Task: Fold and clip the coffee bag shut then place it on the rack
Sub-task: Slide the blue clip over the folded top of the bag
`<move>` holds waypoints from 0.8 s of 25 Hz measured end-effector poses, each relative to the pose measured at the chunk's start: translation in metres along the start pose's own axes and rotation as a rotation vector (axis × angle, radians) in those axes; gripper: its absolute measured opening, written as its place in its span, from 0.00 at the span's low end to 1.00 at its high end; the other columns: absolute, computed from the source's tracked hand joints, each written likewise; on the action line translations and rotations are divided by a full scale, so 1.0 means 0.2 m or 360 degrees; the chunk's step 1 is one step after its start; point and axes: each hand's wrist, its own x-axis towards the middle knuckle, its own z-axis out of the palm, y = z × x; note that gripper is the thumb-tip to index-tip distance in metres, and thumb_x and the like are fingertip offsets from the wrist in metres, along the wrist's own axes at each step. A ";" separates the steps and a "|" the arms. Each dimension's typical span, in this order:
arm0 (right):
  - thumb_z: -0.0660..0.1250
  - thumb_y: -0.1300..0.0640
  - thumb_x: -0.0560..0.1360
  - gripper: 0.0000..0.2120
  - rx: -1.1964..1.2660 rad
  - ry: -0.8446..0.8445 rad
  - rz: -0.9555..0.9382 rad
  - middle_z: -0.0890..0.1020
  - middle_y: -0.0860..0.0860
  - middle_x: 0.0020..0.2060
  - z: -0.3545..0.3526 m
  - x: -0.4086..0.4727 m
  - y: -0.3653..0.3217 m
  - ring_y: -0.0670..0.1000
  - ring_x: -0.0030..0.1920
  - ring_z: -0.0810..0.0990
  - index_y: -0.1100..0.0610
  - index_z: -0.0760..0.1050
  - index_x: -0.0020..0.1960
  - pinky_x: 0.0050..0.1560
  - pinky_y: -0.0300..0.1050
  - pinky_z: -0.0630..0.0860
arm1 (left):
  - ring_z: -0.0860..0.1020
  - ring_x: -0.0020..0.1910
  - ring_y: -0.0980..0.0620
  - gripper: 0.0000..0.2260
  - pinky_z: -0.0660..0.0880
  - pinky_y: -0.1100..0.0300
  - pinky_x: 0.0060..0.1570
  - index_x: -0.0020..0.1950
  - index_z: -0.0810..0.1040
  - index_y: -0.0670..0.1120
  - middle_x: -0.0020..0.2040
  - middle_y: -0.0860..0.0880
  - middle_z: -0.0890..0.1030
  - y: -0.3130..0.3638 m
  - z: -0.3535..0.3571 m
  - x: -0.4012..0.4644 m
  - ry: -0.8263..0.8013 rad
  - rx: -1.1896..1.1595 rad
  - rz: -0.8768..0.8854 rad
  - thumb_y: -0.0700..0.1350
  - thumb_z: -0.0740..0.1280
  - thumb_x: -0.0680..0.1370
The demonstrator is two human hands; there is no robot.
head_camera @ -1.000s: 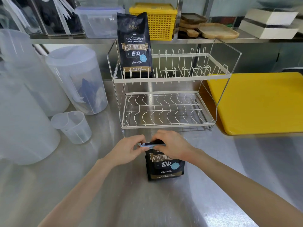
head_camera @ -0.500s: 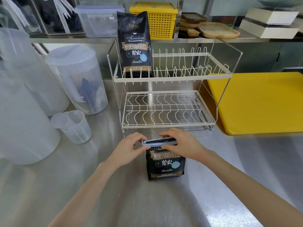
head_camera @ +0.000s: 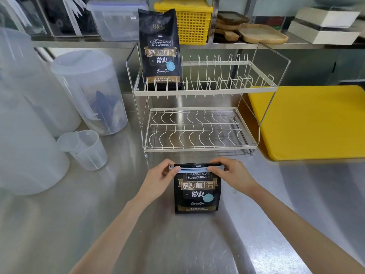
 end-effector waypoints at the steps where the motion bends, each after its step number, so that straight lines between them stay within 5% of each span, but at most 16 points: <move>1: 0.66 0.49 0.70 0.07 0.0048 -0.0001 0.0015 0.76 0.35 0.40 0.01 0.00 0.01 0.39 0.40 0.76 0.40 0.72 0.47 0.32 0.24 0.71 | 0.74 0.33 0.65 0.05 0.67 0.77 0.35 0.41 0.71 0.58 0.36 0.59 0.77 0.00 0.01 0.00 0.0001 -0.0052 -0.0031 0.49 0.63 0.75; 4: 0.66 0.50 0.71 0.19 0.0233 0.0091 0.0111 0.75 0.42 0.53 0.04 -0.04 0.09 0.45 0.53 0.74 0.45 0.69 0.60 0.51 0.39 0.76 | 0.76 0.48 0.65 0.15 0.69 0.79 0.44 0.57 0.69 0.57 0.50 0.62 0.76 -0.02 0.03 -0.03 0.0066 -0.0279 -0.0137 0.48 0.66 0.73; 7: 0.66 0.53 0.71 0.22 0.0443 0.0171 0.0231 0.76 0.48 0.59 0.12 -0.13 0.16 0.47 0.59 0.74 0.51 0.67 0.64 0.60 0.48 0.73 | 0.74 0.57 0.58 0.20 0.70 0.66 0.55 0.62 0.69 0.51 0.58 0.55 0.76 -0.08 0.09 -0.10 0.0214 -0.0434 -0.0260 0.45 0.69 0.71; 11: 0.64 0.59 0.73 0.15 0.0612 0.0150 0.0275 0.80 0.48 0.55 0.22 -0.21 0.21 0.37 0.51 0.78 0.50 0.72 0.60 0.49 0.28 0.74 | 0.75 0.57 0.57 0.15 0.70 0.77 0.50 0.58 0.73 0.51 0.58 0.54 0.77 -0.14 0.19 -0.19 0.0125 -0.0405 -0.0352 0.42 0.68 0.72; 15: 0.63 0.59 0.74 0.14 0.0610 0.0265 0.0296 0.81 0.44 0.49 0.28 -0.23 0.22 0.34 0.45 0.79 0.51 0.74 0.59 0.43 0.23 0.73 | 0.75 0.49 0.73 0.17 0.68 0.81 0.45 0.51 0.74 0.66 0.45 0.73 0.79 -0.12 0.25 -0.25 0.0187 -0.0383 -0.0395 0.42 0.67 0.73; 20: 0.62 0.58 0.74 0.10 0.0582 0.0370 0.0296 0.81 0.34 0.37 0.30 -0.24 0.20 0.32 0.40 0.79 0.48 0.78 0.51 0.37 0.24 0.73 | 0.76 0.46 0.74 0.20 0.68 0.82 0.43 0.42 0.74 0.71 0.39 0.76 0.78 -0.09 0.27 -0.26 0.0260 -0.0438 -0.0458 0.41 0.67 0.73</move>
